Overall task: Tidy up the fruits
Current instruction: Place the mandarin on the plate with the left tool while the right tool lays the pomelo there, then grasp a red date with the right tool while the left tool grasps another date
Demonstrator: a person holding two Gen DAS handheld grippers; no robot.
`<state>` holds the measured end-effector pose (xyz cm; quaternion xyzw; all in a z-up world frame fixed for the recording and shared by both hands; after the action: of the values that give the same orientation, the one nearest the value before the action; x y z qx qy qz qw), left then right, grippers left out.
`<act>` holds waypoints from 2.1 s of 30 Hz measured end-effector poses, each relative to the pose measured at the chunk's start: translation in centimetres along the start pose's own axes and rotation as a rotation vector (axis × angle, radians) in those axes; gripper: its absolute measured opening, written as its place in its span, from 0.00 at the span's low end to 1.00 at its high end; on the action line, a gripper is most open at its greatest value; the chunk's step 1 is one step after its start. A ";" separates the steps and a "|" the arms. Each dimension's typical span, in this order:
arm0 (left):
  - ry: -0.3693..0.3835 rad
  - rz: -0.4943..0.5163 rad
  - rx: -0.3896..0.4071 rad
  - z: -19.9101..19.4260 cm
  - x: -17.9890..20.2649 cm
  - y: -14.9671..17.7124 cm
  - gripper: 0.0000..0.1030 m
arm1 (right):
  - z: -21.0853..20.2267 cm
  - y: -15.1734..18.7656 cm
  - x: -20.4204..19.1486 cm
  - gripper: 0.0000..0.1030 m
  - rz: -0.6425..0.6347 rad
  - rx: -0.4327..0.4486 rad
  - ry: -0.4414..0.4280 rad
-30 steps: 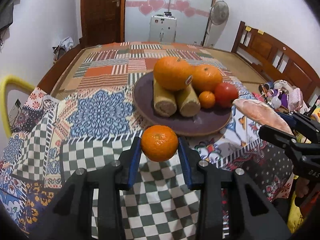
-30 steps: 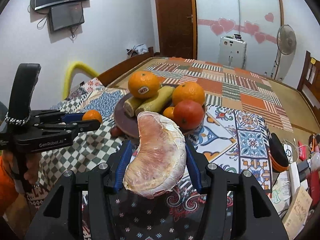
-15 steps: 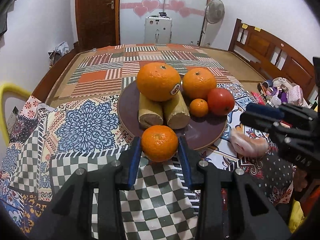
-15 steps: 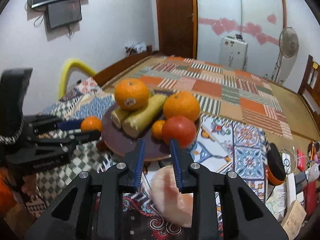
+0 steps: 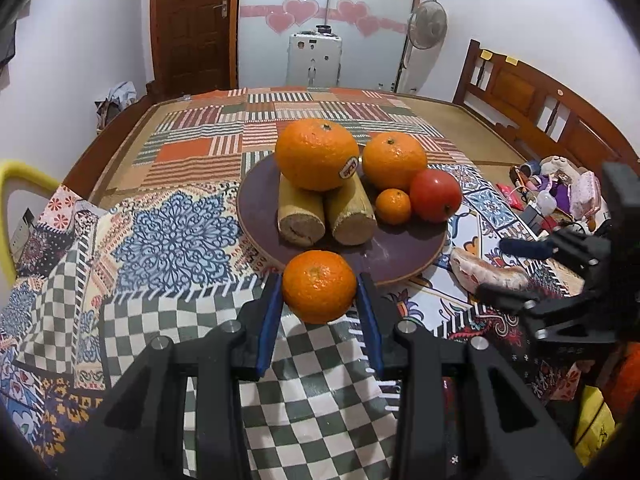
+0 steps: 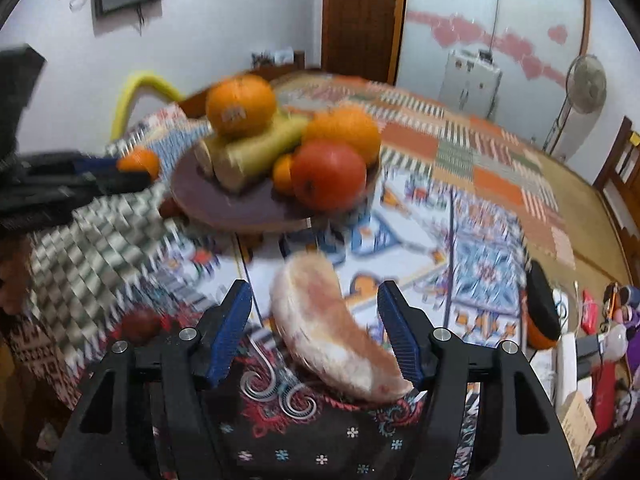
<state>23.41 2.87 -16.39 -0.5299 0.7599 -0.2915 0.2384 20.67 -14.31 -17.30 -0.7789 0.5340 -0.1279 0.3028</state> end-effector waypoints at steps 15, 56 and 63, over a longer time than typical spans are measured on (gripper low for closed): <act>-0.006 0.018 -0.003 0.0 0.4 0.3 0.36 | -0.5 -0.2 0.4 0.38 0.048 0.030 -0.015; -0.018 -0.011 -0.017 3.8 -0.9 -2.2 0.51 | 0.0 -10.9 -5.0 0.40 0.090 0.189 -0.071; -0.028 -0.005 -0.006 2.8 -0.7 -2.3 0.51 | -1.9 -10.8 -5.2 0.41 0.079 0.216 -0.075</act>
<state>27.02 2.35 -16.79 -0.5365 0.7561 -0.2823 0.2466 25.75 -7.57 -8.63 -0.7245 0.5356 -0.1434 0.4095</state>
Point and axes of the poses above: each gripper's, at about its wrist camera, not at the fingertips, and z roughly the way its jaws point, x to its right, y to its underside, the point moved 6 cm from there along z, roughly the way its jaws point, and after that the axes turned 13 degrees about z, right-handed, at the moved point
